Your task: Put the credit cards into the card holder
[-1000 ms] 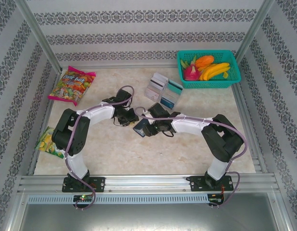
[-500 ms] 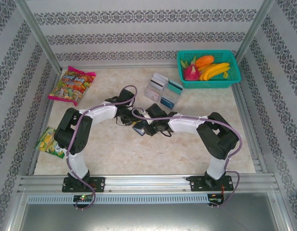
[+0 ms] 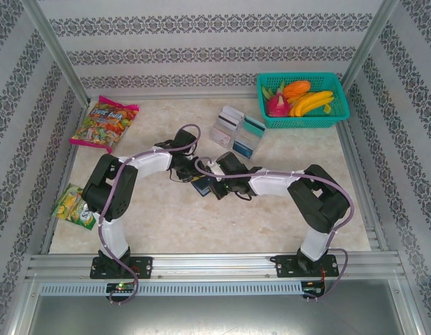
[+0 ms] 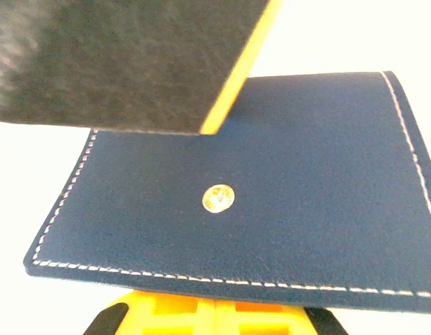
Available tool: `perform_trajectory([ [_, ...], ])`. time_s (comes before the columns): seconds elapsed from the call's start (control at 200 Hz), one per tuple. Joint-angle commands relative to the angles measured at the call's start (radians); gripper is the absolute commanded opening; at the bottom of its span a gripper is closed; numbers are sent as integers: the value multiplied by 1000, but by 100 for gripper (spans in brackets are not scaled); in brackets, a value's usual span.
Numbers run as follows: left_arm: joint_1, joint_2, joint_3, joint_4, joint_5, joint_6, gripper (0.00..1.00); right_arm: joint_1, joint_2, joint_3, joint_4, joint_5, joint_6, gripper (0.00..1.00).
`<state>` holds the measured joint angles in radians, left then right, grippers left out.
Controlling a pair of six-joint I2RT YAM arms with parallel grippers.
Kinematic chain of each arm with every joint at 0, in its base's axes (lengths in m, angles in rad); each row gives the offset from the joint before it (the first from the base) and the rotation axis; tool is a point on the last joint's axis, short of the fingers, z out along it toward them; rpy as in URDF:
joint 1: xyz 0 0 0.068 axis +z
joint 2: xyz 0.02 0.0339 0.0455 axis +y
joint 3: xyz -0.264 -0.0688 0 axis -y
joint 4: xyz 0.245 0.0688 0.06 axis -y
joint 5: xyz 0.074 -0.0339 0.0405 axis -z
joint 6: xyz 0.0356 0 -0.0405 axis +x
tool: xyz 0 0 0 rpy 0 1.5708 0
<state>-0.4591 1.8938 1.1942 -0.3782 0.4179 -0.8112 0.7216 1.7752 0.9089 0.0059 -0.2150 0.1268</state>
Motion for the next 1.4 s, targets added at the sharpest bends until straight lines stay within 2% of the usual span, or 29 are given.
perform_trajectory([
  [0.0, -18, 41, 11, -12, -7, 37, 25, -20, -9, -41, 112, -154, -6, 1],
  [0.16, -11, 62, 24, -30, -17, 54, 25, -53, -11, -84, 193, -276, 2, 0],
  [0.41, -2, 99, 48, -31, -17, 65, 25, -52, -10, -100, 262, -404, -20, 0],
  [0.669, 8, 109, 28, -8, -13, 59, 24, -56, -16, -161, 372, -431, -11, 0],
  [0.999, 30, 101, -21, 20, -15, 61, 24, -59, -44, -228, 517, -386, 30, 0],
  [1.394, 37, 93, -89, 70, -11, 49, 23, -101, -33, -324, 735, -364, 146, 0],
])
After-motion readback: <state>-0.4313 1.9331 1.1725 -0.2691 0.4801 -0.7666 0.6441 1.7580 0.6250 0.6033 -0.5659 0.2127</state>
